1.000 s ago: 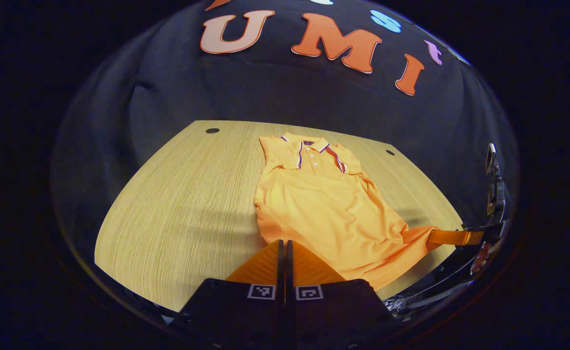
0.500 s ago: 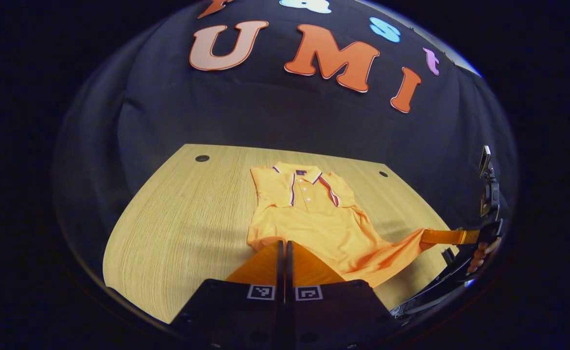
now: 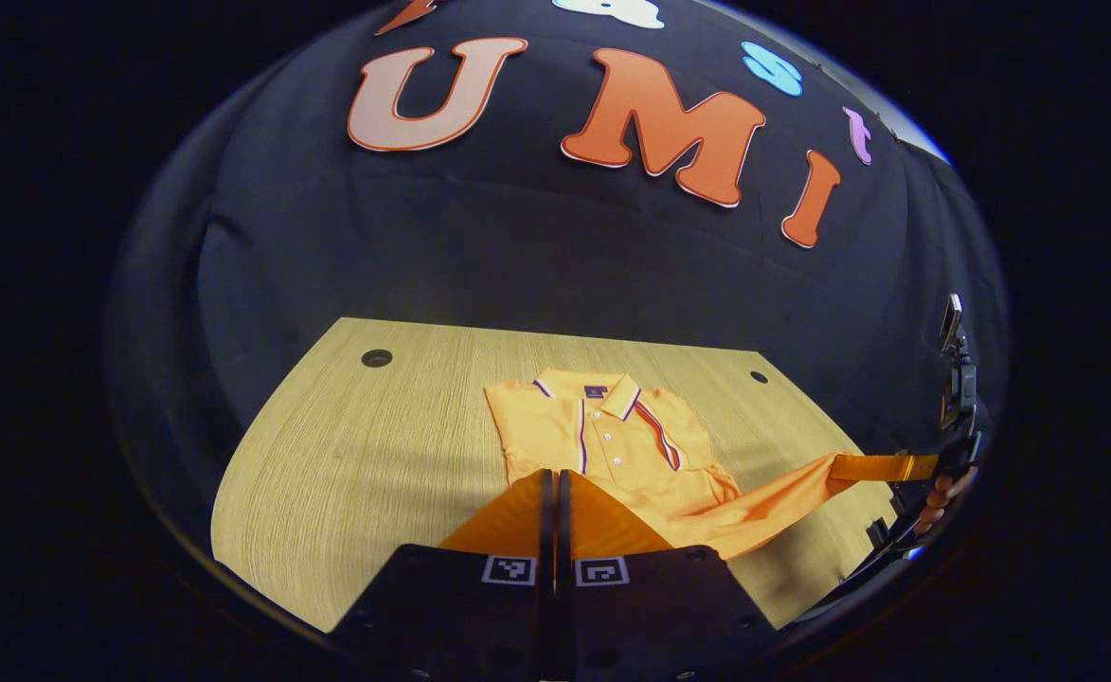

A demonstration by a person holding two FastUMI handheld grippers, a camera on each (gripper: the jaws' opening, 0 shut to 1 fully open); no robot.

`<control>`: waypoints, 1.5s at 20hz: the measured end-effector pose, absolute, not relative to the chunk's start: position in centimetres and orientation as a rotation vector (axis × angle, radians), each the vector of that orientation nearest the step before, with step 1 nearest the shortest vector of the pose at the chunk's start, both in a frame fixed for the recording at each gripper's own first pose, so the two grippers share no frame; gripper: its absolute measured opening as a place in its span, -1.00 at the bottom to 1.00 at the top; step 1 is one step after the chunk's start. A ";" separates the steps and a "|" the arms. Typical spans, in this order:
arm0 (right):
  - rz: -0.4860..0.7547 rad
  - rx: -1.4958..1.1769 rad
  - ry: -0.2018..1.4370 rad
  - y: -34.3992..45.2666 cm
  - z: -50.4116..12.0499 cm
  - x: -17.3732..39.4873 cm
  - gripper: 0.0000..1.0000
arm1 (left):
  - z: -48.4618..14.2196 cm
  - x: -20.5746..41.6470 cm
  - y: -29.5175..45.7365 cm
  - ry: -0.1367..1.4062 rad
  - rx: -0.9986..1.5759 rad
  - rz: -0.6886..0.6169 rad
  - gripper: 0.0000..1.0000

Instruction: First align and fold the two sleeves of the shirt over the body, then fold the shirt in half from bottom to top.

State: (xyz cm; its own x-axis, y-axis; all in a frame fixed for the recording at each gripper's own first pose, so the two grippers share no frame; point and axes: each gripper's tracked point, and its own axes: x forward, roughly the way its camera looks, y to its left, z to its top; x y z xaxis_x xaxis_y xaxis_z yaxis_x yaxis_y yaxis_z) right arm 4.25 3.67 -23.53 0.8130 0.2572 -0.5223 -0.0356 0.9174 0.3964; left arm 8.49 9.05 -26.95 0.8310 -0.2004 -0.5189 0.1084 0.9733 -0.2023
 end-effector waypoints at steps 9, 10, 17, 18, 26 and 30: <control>0.096 0.384 0.615 3.0 -22.7 15.2 -0.95 | -28.5 20.0 10.4 0.570 -0.174 -0.203 -0.99; 0.085 0.380 0.617 2.9 -22.8 16.4 -0.95 | -29.0 21.1 10.6 0.574 -0.165 -0.208 -0.99; 0.061 0.342 0.656 2.8 -24.4 23.8 -0.95 | -32.7 27.6 11.9 0.618 -0.172 -0.217 -0.99; 0.050 0.330 0.668 2.5 -24.9 24.6 -0.95 | -33.6 28.5 12.1 0.635 -0.175 -0.212 -0.99; -0.013 0.275 0.745 0.7 -29.2 30.0 -0.95 | -39.5 33.4 14.3 0.742 -0.211 -0.160 -0.99; -0.035 0.269 0.788 -0.1 -31.2 30.5 -0.94 | -41.0 34.4 14.8 0.763 -0.199 -0.141 -0.99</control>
